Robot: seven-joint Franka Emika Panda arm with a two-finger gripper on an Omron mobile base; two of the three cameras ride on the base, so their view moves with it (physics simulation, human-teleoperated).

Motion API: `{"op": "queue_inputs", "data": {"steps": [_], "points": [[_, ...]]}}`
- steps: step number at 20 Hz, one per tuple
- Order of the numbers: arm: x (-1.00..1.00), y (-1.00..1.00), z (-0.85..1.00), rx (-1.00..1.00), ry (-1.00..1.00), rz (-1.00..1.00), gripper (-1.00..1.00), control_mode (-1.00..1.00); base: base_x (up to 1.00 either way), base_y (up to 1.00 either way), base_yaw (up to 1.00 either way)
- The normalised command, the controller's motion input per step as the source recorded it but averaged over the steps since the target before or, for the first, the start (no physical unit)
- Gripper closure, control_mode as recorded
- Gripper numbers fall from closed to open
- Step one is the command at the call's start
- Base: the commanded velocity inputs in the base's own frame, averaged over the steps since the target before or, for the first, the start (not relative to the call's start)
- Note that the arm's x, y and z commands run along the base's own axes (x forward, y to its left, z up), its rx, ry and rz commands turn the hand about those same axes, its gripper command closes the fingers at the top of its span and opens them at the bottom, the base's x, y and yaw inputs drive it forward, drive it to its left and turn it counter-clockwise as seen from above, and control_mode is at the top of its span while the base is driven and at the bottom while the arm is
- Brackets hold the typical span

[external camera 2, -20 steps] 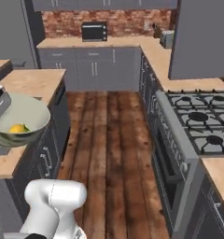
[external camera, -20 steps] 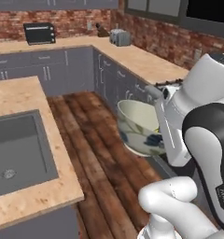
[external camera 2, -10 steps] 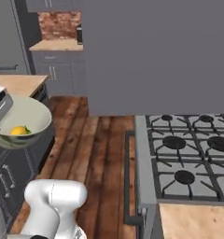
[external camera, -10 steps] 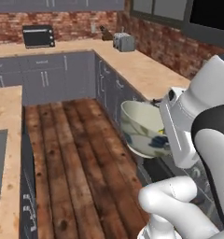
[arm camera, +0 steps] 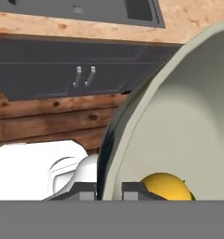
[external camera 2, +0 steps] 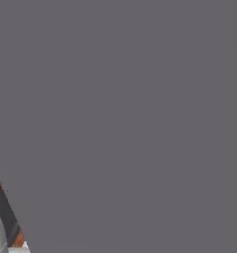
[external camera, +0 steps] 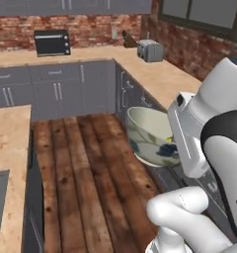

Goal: Pick the lemon from the cabinet and place it in the bowl. Then pick the bowl and place it in the sink. Then turn on the sink facuet.

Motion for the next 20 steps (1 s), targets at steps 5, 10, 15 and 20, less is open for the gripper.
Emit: {"op": "queue_inputs", "data": {"steps": [5, 10, 15, 20], "points": [[0.00, 0.00, 0.00, 0.00, 0.00, 0.00, 1.00, 1.00, 0.41, -0.23, 0.49], [0.00, 0.00, 0.00, 0.00, 0.00, 0.00, 1.00, 1.00, 0.01, -0.13, 0.77], [0.00, 0.00, 0.00, 0.00, 0.00, 0.00, 1.00, 1.00, 0.17, -0.13, 0.69], [0.00, 0.00, 0.00, 0.00, 0.00, 0.00, 1.00, 1.00, 0.50, -0.10, 0.57]]}}
